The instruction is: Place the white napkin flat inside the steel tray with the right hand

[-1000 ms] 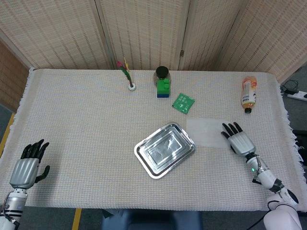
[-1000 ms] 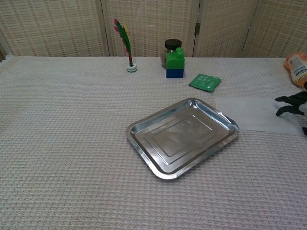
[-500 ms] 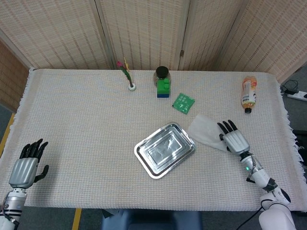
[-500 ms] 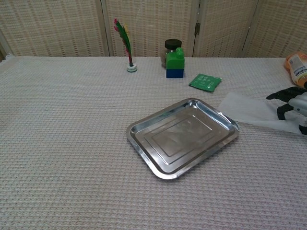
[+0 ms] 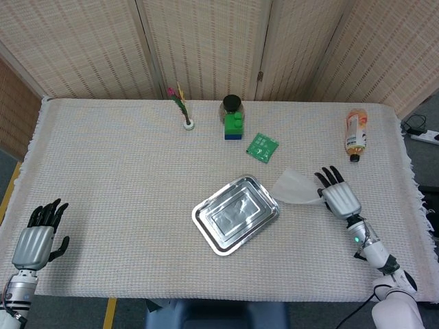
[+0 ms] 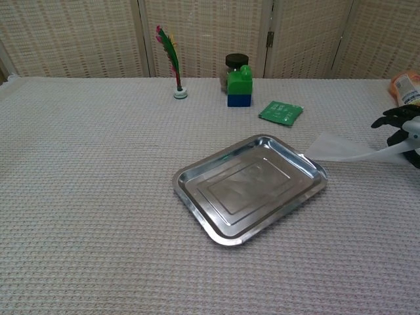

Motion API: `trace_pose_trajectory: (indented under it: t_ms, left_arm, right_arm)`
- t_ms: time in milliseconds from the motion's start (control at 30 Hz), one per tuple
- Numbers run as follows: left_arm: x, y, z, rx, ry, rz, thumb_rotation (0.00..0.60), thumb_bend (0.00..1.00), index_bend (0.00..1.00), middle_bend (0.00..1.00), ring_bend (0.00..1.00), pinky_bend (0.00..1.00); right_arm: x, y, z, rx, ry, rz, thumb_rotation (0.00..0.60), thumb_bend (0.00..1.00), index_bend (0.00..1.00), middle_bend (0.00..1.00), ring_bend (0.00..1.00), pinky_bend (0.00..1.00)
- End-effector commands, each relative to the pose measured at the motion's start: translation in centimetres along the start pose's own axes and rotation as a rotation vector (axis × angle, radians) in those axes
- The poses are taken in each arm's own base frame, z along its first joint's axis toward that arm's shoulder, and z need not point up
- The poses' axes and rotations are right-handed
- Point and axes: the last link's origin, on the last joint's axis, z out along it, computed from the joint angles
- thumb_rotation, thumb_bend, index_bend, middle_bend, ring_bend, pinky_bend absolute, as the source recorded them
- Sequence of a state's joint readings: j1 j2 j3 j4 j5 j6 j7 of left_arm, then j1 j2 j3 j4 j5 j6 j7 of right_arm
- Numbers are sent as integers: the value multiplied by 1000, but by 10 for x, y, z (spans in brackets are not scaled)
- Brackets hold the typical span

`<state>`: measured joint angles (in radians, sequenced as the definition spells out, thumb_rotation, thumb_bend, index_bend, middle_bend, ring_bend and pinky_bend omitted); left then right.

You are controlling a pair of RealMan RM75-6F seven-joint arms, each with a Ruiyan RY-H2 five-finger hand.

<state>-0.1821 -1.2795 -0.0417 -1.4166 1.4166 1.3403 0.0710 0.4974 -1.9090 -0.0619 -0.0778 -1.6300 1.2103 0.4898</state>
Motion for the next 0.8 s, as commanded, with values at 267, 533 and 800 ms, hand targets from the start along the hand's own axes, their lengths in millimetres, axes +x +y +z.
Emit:
trace_pose_trajectory:
  t_ms: [267, 533, 800]
  left_arm:
    - [2, 6, -2, -25, 1, -14, 600, 497, 0, 0, 0, 0]
    - [10, 8, -8, -42, 21, -37, 600, 497, 0, 0, 0, 0]
    - [18, 6, -10, -44, 37, -67, 600, 497, 0, 0, 0, 0]
  right_arm:
    - [41, 3, 12, -136, 320, 222, 600, 701, 766, 181, 26, 0]
    - [66, -36, 33, -38, 496, 284, 600, 701, 766, 180, 26, 0]
    - [94, -90, 72, 66, 596, 329, 600, 701, 766, 180, 29, 0]
